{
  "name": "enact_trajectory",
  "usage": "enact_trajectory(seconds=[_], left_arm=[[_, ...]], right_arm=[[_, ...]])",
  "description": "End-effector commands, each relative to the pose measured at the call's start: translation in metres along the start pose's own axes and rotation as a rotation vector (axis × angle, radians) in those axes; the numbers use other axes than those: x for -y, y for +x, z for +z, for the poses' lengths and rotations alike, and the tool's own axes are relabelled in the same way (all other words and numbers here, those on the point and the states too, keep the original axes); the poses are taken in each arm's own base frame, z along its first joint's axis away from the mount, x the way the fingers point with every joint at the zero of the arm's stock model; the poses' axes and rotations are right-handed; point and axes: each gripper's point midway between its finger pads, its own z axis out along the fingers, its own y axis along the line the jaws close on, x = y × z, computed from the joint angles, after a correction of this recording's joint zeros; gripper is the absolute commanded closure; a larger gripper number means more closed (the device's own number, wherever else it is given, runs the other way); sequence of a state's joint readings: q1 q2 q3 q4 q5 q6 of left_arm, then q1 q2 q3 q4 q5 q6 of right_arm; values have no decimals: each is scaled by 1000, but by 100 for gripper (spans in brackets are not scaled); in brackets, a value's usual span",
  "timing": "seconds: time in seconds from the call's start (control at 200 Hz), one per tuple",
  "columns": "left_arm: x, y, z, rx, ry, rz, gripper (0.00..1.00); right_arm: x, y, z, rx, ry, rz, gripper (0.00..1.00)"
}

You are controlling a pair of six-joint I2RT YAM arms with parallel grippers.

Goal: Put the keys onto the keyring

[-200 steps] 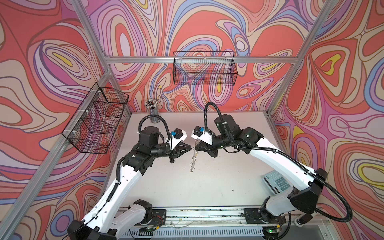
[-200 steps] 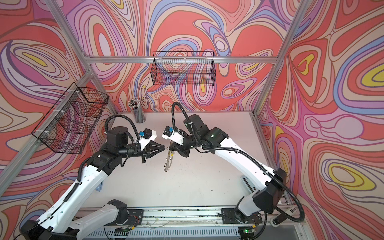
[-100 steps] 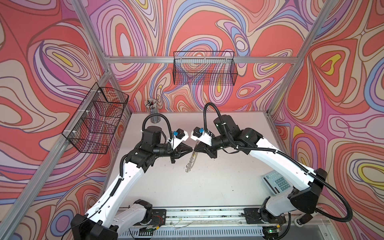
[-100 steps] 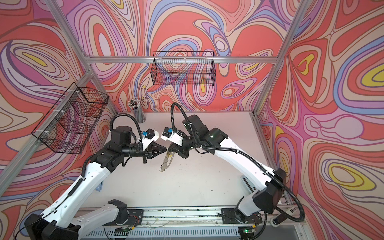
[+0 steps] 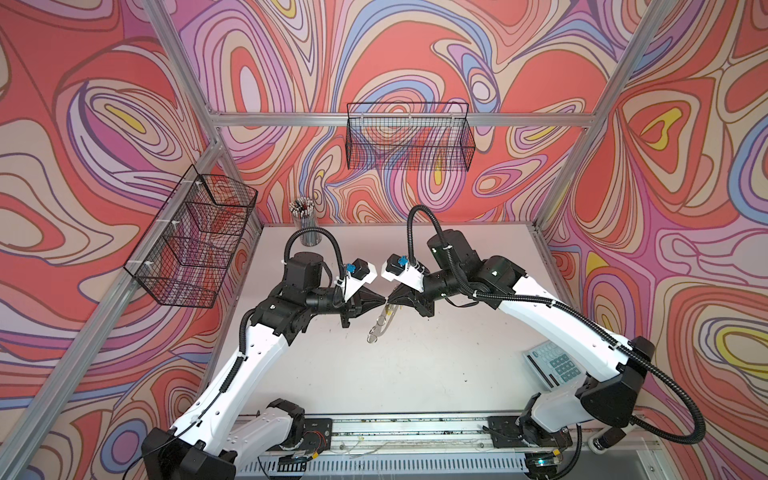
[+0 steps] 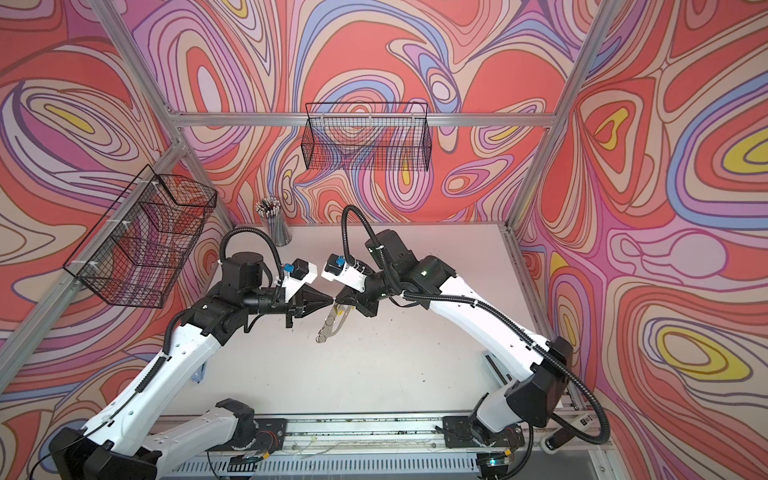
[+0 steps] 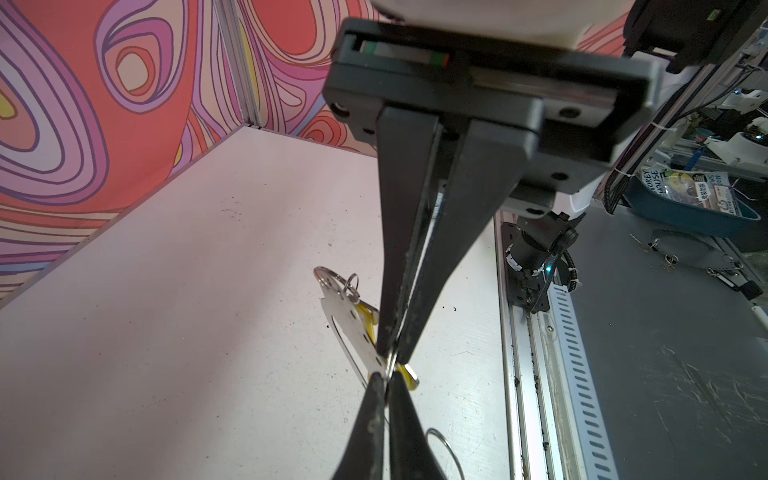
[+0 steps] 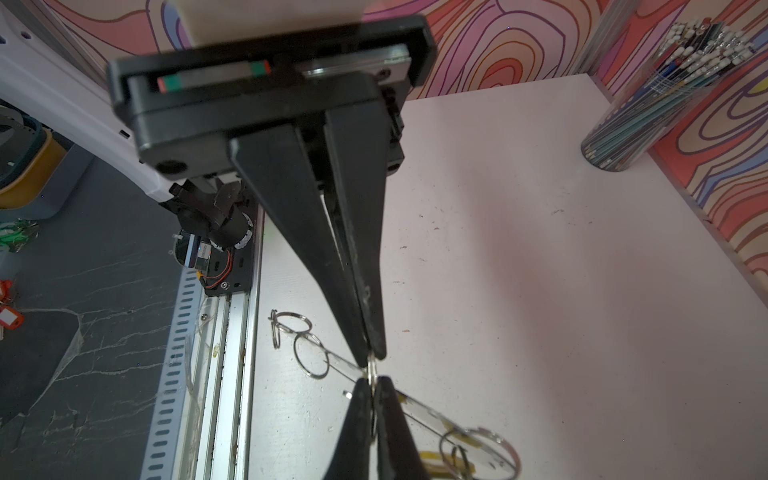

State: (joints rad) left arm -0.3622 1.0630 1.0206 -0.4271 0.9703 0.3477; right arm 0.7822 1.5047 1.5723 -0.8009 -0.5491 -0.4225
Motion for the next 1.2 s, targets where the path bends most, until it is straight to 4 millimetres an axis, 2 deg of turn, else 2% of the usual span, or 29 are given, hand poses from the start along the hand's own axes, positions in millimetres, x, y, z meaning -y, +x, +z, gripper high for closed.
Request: enact_trajectory(seconds=[0.0,0.18,0.576,0.746,0.811,0.876,1.197], left_arm=[[17,-12,-2,45,74,57,91],[21,-14,-4,62,85,74,90],[23,-3,-2,25,97,74,87],[25,-2,-2,19,94,87,89],[25,-1,-2,16,93,89,98],[25,0,-2,12,86,93,100],[27,1,-2,9,83,118,100]], right_arm=[[-14,-12,-7,42,-38,-55,100],[-14,-12,-7,47,-36,-57,100],[-18,-14,-9,60,-53,-71,100],[-19,-15,-9,66,-58,-74,100],[-20,-15,-9,65,-62,-74,100],[-20,-14,-9,63,-63,-74,100],[-20,-15,-11,72,-53,-78,100]])
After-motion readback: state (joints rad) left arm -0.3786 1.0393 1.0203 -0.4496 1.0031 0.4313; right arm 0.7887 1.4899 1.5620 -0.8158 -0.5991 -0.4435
